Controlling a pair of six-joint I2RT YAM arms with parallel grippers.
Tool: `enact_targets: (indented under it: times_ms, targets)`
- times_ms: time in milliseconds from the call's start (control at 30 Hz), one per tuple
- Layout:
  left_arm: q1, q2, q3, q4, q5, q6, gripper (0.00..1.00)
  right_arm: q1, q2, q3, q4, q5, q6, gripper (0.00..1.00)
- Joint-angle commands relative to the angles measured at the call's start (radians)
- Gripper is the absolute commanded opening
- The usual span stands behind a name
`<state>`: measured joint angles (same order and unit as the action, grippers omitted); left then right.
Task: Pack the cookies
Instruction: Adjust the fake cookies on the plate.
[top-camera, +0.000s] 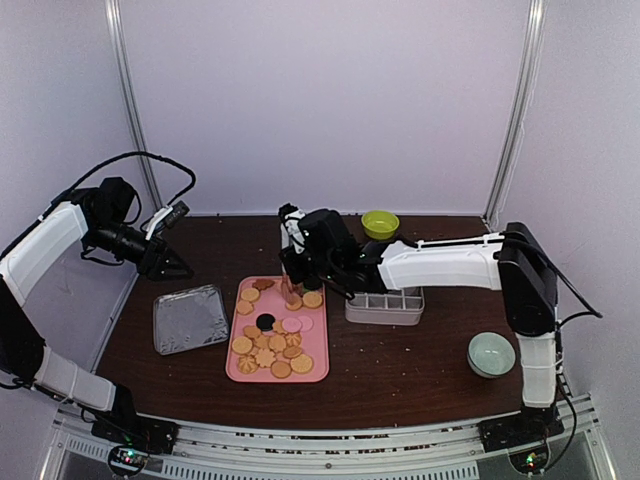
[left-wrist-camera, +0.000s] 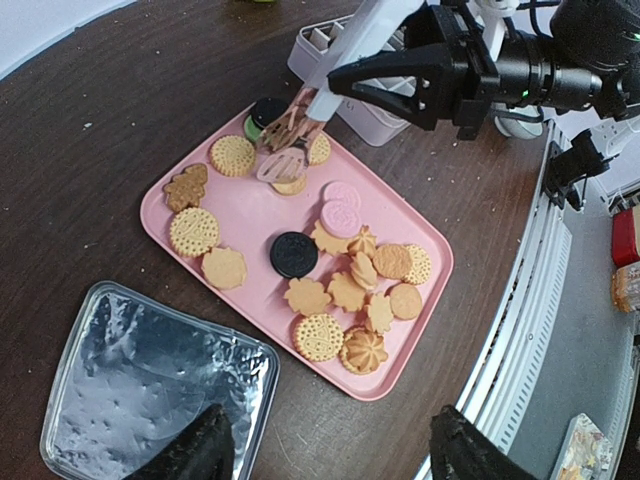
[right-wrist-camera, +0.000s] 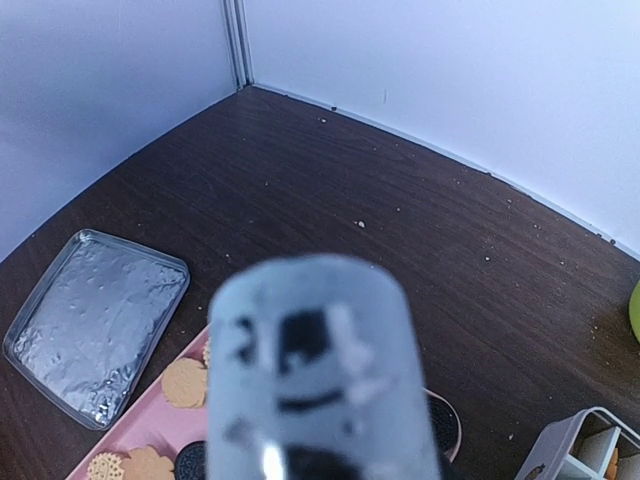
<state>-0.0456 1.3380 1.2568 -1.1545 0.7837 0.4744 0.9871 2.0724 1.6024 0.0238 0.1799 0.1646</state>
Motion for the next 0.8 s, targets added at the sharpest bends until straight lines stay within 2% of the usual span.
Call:
enact_targets:
  times_ms: [0,200,767]
  targets:
    - [0.010,-0.013,0.011,-0.013,0.009,0.018,0.70,-0.003,-0.057,-0.081,-0.008,-0.007,0.026,0.36]
    - [0.009,-0.013,0.018,-0.019,0.010,0.021,0.70,-0.002,-0.113,-0.150,0.024,-0.105,0.103,0.36]
    - [0.009,-0.007,0.024,-0.020,0.015,0.019,0.69,0.007,-0.125,-0.165,-0.018,-0.114,0.102,0.43]
